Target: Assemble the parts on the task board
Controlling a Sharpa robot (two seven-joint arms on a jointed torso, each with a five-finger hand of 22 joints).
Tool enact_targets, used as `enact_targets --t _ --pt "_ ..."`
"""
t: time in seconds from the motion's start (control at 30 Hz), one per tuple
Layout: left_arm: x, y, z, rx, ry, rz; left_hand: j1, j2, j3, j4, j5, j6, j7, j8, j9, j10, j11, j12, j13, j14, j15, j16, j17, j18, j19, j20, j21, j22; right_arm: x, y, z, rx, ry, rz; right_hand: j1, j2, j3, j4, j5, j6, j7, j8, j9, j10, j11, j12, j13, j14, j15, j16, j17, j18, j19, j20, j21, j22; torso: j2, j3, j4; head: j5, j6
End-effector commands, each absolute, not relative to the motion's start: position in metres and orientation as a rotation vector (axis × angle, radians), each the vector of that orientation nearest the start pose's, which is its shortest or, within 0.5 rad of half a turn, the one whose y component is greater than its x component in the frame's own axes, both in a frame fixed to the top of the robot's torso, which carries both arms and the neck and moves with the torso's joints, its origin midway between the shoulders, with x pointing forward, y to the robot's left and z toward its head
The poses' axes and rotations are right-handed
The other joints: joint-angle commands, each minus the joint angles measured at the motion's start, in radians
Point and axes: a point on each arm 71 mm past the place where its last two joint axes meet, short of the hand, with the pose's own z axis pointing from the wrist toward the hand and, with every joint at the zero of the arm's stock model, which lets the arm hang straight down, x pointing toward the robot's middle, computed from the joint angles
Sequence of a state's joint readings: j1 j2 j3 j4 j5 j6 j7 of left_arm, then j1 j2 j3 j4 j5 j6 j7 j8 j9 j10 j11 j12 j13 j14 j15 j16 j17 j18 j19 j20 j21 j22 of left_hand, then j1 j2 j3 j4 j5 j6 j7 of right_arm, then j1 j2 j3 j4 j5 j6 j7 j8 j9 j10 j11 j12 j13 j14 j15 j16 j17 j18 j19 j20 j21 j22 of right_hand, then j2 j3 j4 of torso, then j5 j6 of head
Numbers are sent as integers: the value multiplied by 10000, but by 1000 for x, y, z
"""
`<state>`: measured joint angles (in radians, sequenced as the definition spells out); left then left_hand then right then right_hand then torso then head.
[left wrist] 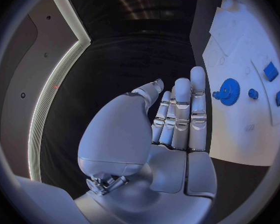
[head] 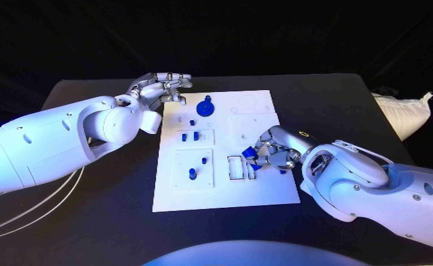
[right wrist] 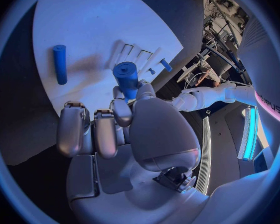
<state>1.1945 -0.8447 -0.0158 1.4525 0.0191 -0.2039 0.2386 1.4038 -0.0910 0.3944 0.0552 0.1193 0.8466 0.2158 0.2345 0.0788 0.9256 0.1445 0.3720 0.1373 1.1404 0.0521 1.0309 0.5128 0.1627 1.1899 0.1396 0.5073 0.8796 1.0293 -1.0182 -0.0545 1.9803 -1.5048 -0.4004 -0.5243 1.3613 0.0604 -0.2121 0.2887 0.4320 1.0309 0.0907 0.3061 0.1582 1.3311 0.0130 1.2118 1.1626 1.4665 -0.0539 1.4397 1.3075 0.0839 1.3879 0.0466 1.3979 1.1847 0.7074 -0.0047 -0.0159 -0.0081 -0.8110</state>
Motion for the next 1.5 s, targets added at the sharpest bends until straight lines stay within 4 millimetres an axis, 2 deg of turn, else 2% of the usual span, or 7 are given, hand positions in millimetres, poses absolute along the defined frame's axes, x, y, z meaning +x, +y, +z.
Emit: enact_targets --t 0.03,0.17,0.43,0.77,1.0,1.2,1.5 --pt "501 223 -187 -12194 15539 -15382 -4 54 -29 -22 50 -51 76 32 -14 -77 7 41 11 -96 0 36 -9 195 -19 70 -41 -11 362 -168 -220 586 18956 6395 -186 61 -78 21 63 202 -90 40 351 173 -94 37 18 673 -104 64 679 -70 92 -16 31 27 5 7 2 36 -16" --pt "501 222 -187 -12192 15552 -15395 -4 54 -29 -22 50 -51 76 32 -14 -77 7 41 11 -96 0 36 -9 195 -19 70 -41 -11 363 -160 -225 242 19539 6254 -395 69 -188 14 -74 310 -127 57 417 168 -122 -46 -24 665 -126 41 652 -68 90 -29 31 24 1 -4 17 44 -29" --pt "501 222 -187 -12194 15563 -15399 11 54 -25 -36 53 -68 77 47 -16 -95 8 53 8 -102 0 37 -15 196 -20 69 -43 -14 364 -151 -231 -185 20206 5935 -607 96 -311 18 -266 468 -184 107 513 167 -166 -166 -85 658 -158 18 633 -65 83 -49 23 12 7 -4 -16 83 -53" --pt "501 221 -187 -12196 15571 -15399 11 54 -25 -36 53 -68 77 47 -16 -95 8 53 8 -102 0 37 -15 196 -20 69 -43 -14 367 -148 -233 403 20262 5936 -930 374 -392 28 -364 576 -239 136 634 225 -212 -217 -37 647 -198 -28 589 -63 76 -87 10 -1 1 1 6 117 -89" --pt "502 222 -188 -12204 15563 -15378 11 54 -25 -36 53 -68 77 47 -16 -95 8 53 8 -102 0 37 -15 196 -20 69 -43 -14 368 -148 -231 243 19892 5780 -1944 519 -994 29 -2271 638 -284 169 843 334 -244 -227 114 656 -230 -35 616 -66 86 -121 7 15 3 4 -27 136 -91" --pt "502 222 -188 -12208 15548 -15363 22 51 -23 -47 54 -80 79 59 -17 -108 9 64 7 -105 0 39 -20 196 -20 68 -44 -17 368 -147 -230 -144 19701 5579 -2314 227 -1378 18 -3423 657 -301 204 1000 384 -258 -241 225 654 -240 -58 612 -63 77 -130 -10 0 3 7 -33 111 -99" --pt "502 222 -188 -12207 15547 -15347 31 43 -24 -59 54 -98 83 71 -19 -125 12 75 5 -109 1 41 -26 196 -20 68 -45 -20 368 -148 -228 -461 19451 5461 -2268 123 -1359 -8 -3534 653 -303 212 1043 374 -260 -289 218 646 -241 -85 584 -56 58 -131 -32 -35 1 9 -13 84 -101"
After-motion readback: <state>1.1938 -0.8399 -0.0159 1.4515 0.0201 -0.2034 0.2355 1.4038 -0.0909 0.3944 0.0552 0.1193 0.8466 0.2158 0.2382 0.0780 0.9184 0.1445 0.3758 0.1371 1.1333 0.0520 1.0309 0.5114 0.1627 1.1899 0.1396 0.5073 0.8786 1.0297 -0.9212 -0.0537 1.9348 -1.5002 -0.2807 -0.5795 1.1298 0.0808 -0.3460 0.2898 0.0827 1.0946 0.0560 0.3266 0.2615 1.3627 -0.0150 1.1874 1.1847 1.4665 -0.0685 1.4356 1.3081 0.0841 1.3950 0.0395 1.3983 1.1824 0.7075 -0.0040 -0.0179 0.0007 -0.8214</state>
